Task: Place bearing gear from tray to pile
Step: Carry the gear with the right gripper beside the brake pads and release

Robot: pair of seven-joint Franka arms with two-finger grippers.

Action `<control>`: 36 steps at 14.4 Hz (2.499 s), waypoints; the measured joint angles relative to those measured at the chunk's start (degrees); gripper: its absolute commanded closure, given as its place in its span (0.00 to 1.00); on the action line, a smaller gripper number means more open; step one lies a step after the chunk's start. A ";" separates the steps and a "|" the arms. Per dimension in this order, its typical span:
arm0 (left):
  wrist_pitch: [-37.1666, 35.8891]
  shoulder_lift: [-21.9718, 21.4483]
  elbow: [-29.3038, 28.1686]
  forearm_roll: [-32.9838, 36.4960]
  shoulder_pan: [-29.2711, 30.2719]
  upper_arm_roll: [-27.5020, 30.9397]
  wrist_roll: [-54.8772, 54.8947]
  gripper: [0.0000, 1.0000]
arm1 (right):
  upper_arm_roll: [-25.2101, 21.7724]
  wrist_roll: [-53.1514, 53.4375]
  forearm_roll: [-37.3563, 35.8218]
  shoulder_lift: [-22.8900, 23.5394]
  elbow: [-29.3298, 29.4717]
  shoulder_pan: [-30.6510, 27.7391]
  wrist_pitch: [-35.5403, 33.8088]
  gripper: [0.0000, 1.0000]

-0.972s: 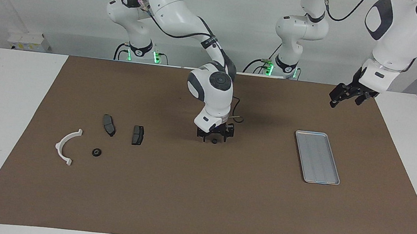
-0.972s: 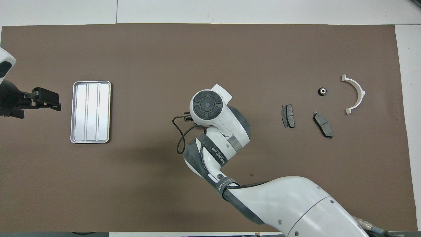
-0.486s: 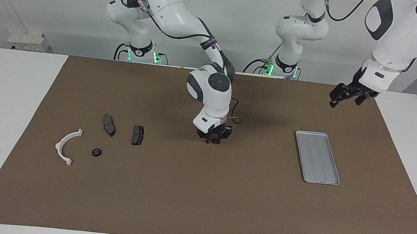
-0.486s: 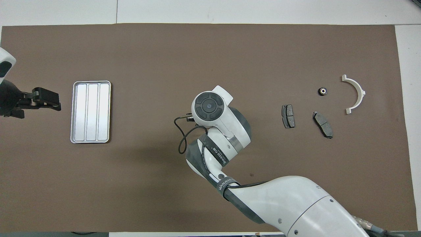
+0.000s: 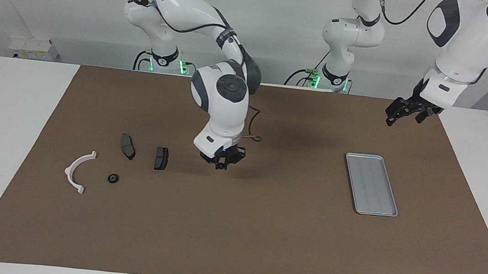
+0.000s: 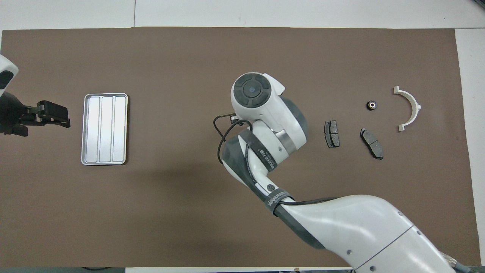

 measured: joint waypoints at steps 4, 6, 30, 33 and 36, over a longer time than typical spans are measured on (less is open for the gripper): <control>0.00 0.00 0.00 0.00 0.00 0.00 0.00 0.00 | -0.03 -19.19 0.25 -0.13 -0.74 -10.80 0.12 1.00; 0.00 0.00 0.00 0.00 0.00 0.00 0.00 0.00 | 0.02 -25.76 0.40 0.45 -3.10 -15.64 2.38 1.00; 0.00 0.00 0.00 0.00 0.00 0.00 0.00 0.00 | 0.58 -29.16 0.49 -9.52 -15.18 -20.29 9.26 0.00; 0.00 0.00 0.00 0.00 0.00 0.00 0.00 0.00 | 0.43 -28.40 0.49 -17.34 -13.88 -20.79 -3.61 0.00; 0.00 0.00 0.00 0.00 0.00 0.00 0.00 0.00 | 0.41 -25.84 0.84 -28.65 -14.92 -20.91 -16.72 0.00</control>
